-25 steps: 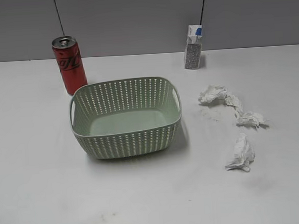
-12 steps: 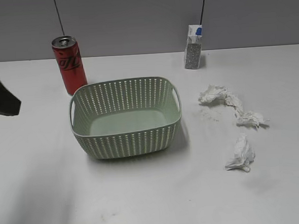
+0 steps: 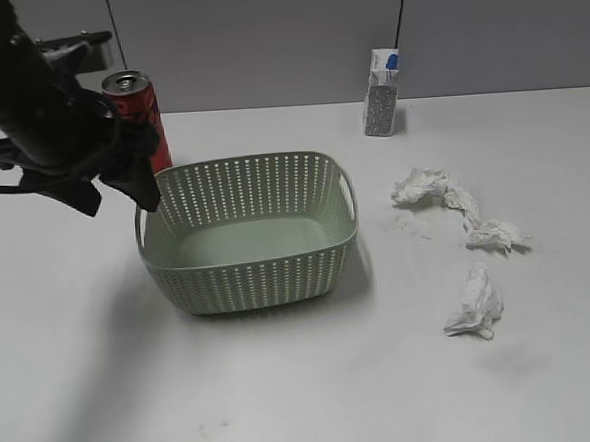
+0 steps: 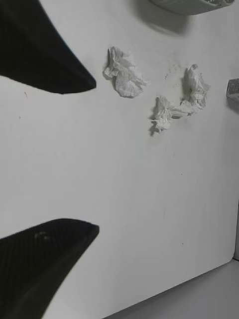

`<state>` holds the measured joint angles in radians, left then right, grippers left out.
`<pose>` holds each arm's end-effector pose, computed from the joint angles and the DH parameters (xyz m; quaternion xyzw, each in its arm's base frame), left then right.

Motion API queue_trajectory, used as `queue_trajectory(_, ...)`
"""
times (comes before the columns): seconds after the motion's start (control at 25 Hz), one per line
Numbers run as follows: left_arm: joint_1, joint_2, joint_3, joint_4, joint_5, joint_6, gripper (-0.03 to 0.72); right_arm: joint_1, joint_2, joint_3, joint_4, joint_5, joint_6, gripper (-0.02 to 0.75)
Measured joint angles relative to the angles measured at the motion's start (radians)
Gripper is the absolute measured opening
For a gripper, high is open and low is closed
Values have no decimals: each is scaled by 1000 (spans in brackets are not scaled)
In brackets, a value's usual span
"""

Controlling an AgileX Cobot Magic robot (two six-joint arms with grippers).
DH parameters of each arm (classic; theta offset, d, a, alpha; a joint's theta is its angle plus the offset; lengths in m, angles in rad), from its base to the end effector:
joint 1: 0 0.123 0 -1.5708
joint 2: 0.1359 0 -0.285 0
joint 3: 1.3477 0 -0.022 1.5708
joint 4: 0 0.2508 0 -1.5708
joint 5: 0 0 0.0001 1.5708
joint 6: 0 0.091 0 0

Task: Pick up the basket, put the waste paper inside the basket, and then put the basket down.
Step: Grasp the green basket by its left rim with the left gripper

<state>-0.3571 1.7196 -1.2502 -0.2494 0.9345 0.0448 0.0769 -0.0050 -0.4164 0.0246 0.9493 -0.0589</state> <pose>0.3165 -0.1374 0.2374 0.1370 0.9765 -0.1268 0.1073 0.0079 0.0024 0.2627 -0.0566 0.8426 0.0171 0.5353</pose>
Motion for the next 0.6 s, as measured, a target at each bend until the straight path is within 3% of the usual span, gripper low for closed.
queue_trajectory(0.36,-20,249,-139,29,-14,-82,501,0,0,0,0,0,0,592)
queue_trajectory(0.48,-20,287,-149,31,-19,-95,458,0,0,0,0,0,0,592)
queue_trajectory(0.6,-20,309,-149,34,-21,-97,365,0,0,0,0,0,0,592)
